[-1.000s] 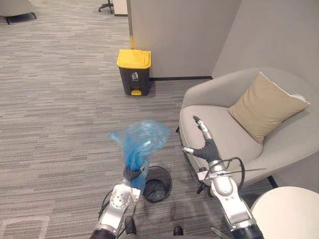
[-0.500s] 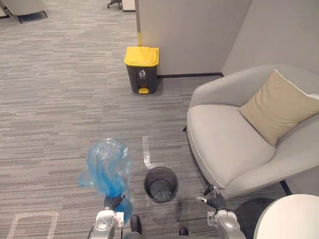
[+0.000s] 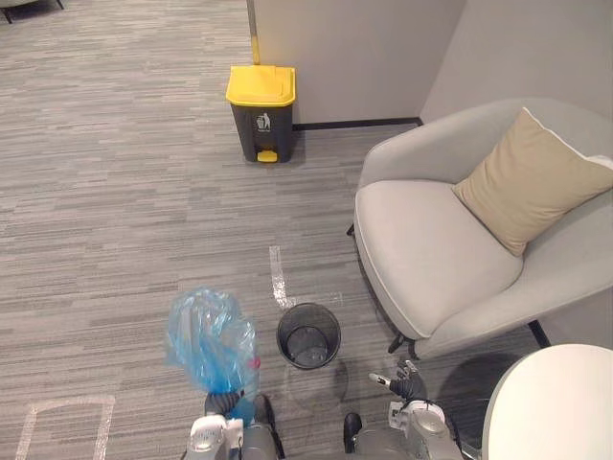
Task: Gather rubbish on tea table into small bin, then transfer packed bag to large trash can.
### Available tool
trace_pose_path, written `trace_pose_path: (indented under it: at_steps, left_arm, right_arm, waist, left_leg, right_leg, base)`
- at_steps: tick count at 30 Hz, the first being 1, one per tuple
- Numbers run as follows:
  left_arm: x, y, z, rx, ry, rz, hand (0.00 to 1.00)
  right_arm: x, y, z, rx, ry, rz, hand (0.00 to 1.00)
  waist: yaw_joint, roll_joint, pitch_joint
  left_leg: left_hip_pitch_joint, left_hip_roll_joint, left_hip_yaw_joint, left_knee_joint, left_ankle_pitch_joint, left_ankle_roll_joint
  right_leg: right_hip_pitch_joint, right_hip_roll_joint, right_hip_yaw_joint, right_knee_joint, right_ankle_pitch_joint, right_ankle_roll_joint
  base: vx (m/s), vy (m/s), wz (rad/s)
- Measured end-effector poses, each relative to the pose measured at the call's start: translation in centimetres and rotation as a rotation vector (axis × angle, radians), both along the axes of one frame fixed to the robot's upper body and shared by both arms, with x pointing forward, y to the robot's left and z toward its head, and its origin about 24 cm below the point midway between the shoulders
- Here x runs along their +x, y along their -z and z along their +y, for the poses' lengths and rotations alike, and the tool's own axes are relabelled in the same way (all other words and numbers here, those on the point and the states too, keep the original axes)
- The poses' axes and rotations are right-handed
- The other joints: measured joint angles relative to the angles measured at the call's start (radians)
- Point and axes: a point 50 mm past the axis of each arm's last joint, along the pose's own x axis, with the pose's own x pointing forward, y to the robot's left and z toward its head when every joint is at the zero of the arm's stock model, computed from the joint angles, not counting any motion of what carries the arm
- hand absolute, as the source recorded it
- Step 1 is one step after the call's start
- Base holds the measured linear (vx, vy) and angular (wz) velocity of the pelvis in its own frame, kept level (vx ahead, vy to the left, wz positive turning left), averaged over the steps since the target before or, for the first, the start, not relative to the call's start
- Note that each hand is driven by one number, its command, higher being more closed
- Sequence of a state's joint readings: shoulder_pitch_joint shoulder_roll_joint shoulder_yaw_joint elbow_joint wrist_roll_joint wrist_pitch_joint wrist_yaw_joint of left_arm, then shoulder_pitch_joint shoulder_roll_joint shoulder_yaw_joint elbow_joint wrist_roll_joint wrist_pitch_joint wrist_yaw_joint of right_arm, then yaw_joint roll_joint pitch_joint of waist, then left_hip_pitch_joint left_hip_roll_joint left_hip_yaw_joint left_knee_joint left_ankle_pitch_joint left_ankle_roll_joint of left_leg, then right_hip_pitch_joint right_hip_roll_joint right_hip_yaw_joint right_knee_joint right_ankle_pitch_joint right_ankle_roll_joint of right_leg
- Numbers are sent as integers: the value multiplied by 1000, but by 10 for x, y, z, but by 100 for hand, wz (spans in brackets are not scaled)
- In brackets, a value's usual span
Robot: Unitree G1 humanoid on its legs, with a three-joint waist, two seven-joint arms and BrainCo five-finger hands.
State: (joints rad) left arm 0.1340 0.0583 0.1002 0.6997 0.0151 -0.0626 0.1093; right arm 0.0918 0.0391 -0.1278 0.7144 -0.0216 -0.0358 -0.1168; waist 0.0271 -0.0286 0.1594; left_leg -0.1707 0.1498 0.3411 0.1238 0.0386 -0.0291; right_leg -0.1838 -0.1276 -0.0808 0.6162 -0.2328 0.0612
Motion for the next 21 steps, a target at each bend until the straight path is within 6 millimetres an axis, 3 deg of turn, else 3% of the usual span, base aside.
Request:
trace_pose_path:
  at_steps: [1,3,5,6,7,8,9,10,11,12,13,14,16,17,20,21]
  left_arm:
    - [0,-2,3,12,-2,-6,100]
    - [0,-2,3,11,-3,-10,100]
    - [-3,1,-17,-48,-12,-6,100]
    - [-6,2,-19,-56,-18,-4,100]
    - [-5,2,-20,-59,-17,-8,100]
    - [3,-1,-24,-69,-14,-25,100]
    - [9,-3,-29,-81,-6,-42,100]
    - [10,-4,-32,-85,-2,-48,100]
    - [9,-4,-34,-92,-1,-49,100]
    - [11,-4,-36,-91,5,-52,100]
    - [12,-5,-36,-91,8,-56,100]
    - [15,-6,-38,-91,16,-63,100]
    - [11,-5,-38,-91,18,-56,100]
    - [12,-5,-37,-87,19,-54,100]
    - [16,-5,-36,-76,40,-53,100]
    - [19,-4,-37,-74,57,-43,100]
  right_arm:
    - [0,0,2,0,-12,3,0]
    - [4,-2,2,-7,-18,-11,0]
    - [7,-6,-12,-54,-18,-27,0]
    - [12,-8,-10,-56,-30,-42,0]
    - [15,-10,-9,-56,-34,-51,0]
    - [23,-13,-8,-59,-37,-71,0]
    - [28,-16,-10,-71,-42,-88,0]
    - [31,-18,-10,-76,-49,-95,0]
    - [27,-16,-10,-81,-51,-80,0]
    - [24,-14,-10,-84,-43,-73,0]
    - [25,-14,-10,-87,-42,-74,0]
    - [26,-15,-9,-91,-43,-75,0]
    - [23,-14,-13,-108,-40,-67,0]
    - [21,-12,-15,-110,-35,-54,0]
    - [13,-4,-18,-107,-21,-6,0]
    - [12,-2,-22,-110,-8,14,0]
  waist:
    - [0,-18,-7]
    - [4,-48,-17]
    - [32,-3,-35]
    - [44,-17,-39]
    - [45,-19,-38]
    - [35,-13,-28]
    - [28,22,-5]
    - [28,31,-1]
    - [27,47,2]
    - [21,41,3]
    - [20,36,7]
    - [21,26,11]
    - [16,25,10]
    - [11,32,7]
    - [8,31,8]
    - [1,37,7]
  left_leg:
    - [-3,-4,-6,3,0,0]
    - [-18,-16,-28,3,18,-2]
    - [-67,0,-51,57,22,4]
    - [-90,-2,-46,51,60,6]
    - [-106,-4,-47,49,69,2]
    - [-145,-2,-65,41,98,-3]
    - [-154,10,-102,20,131,-12]
    - [-154,14,-114,6,131,-16]
    - [-153,18,-132,-34,118,-38]
    - [-162,20,-126,-47,66,-67]
    - [-169,21,-115,-31,61,-60]
    - [-197,24,-72,99,46,-27]
    - [-189,39,-44,249,-4,-8]
    - [-156,56,-44,307,-90,-9]
    - [-67,76,-26,297,-179,-40]
    - [-3,57,-18,183,-189,-72]
  right_leg:
    - [3,-6,17,145,-15,11]
    - [4,12,50,164,-14,34]
    - [50,72,73,26,-61,53]
    - [48,77,104,-21,-108,19]
    - [47,76,105,-38,-130,-1]
    - [45,84,96,-94,-175,-50]
    - [46,112,68,-105,-166,-60]
    - [45,119,52,-103,-164,-64]
    - [45,128,7,-107,-152,-82]
    - [51,115,-43,-151,-124,-99]
    - [50,107,-58,-162,-113,-107]
    - [47,79,-107,-189,-88,-121]
    - [47,61,-153,-222,-55,-121]
    - [46,52,-193,-238,-34,-119]
    - [51,32,-245,-265,-8,-104]
    - [66,25,-273,-307,15,-80]
  base:
    - [-87,-157,42]
    - [-107,-202,37]
    - [-27,-95,4]
    - [-3,-61,-3]
    - [-189,-182,21]
    - [-266,-157,43]
    - [-266,-157,44]
    - [-296,-116,62]
    - [-295,-94,88]
    - [-337,-104,92]
    - [-250,-71,95]
    - [-179,-86,84]
    - [-149,-48,91]
    - [-111,30,80]
    - [-89,90,77]
    - [-78,158,59]
